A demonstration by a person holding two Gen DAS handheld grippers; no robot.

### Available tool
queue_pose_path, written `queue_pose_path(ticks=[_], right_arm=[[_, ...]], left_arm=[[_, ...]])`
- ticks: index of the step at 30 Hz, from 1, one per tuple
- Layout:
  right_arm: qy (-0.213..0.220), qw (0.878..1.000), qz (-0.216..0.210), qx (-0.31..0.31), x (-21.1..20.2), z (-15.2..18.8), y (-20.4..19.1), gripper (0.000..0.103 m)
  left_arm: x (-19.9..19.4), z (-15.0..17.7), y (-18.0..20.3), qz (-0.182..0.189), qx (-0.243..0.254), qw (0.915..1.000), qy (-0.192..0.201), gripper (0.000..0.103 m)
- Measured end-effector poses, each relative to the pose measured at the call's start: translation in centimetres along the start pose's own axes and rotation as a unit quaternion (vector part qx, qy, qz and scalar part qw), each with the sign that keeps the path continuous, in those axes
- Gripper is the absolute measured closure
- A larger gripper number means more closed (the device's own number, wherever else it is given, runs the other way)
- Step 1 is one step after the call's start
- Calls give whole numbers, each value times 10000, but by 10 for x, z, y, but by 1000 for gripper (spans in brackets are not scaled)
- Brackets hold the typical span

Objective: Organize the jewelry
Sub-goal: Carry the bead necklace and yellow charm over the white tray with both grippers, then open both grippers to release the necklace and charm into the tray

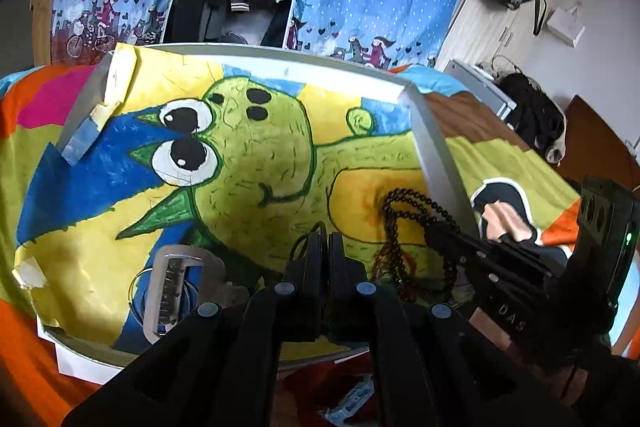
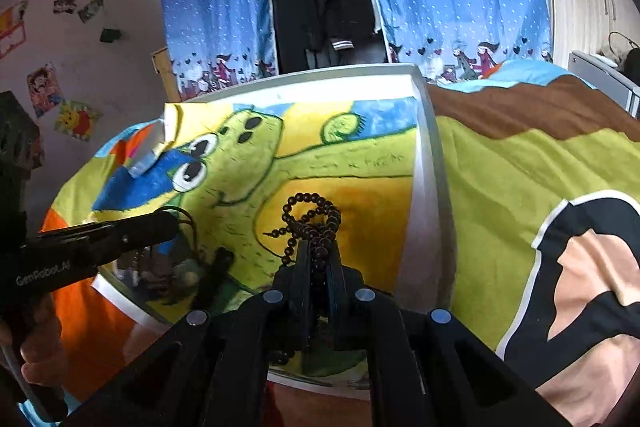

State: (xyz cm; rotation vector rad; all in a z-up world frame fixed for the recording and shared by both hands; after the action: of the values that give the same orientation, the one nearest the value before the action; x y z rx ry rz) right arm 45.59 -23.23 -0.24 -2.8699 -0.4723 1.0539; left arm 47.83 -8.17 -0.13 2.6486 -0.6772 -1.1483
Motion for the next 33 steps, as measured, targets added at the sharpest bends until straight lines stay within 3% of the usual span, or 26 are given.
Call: queue_pose_path(ticks=[4,6,8,11,13,18,22,23,26,29,31,33], right_arm=[[-35,10000,90,-14,2,4,5,92],[-1,9999,133,-47,0,5,6,82],[118,9999,39,-21,-6,4,8,64],[271,9996,-22,-23,-16,2,10,57],[339,9994,-9,-21,-22,-1,11,48],[598,9982,90,6,-43,-10,14,30],[755,9971,94,41,-61,-18,13,18],[815,9966,84,53,-66,-20,13,9],[1055,9944,39,80,-86,-24,11,1],[1221,9925,44,34,-101,-26,8,0],[1317,9913,38,3,-111,-27,5,0],[1418,9899,56,-60,-122,-26,0,0]], left_arm=[[10,7,-4,-223,42,9997,-79,101],[13,7,-6,-166,-40,9998,-108,101],[12,7,-8,-110,-160,9997,-150,100],[1,2,-7,-51,-247,9997,-41,82],[-10,-2,-6,-1,-316,9994,103,61],[-33,-12,5,-17,-177,9992,345,58],[-55,-14,16,-152,-28,9979,631,39],[-63,-13,18,-187,-2,9970,745,36],[-80,-9,26,-246,113,9954,921,34],[-93,-3,32,-342,141,9943,997,24],[-105,0,35,-409,118,9923,1161,7],[-116,2,36,-446,102,9898,1347,6]])
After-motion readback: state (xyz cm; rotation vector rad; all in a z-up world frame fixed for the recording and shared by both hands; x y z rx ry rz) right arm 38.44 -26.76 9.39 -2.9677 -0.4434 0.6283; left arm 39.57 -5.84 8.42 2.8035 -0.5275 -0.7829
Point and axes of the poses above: each gripper's, at about its wrist camera, not at the fingertips, and x roughly the way its jaws point, y to its right, z to its underside, the point moved 3 cm from there along x, roughly the way its jaws point, and after that the axes turned 1 degree about y, right-handed, at the moved point
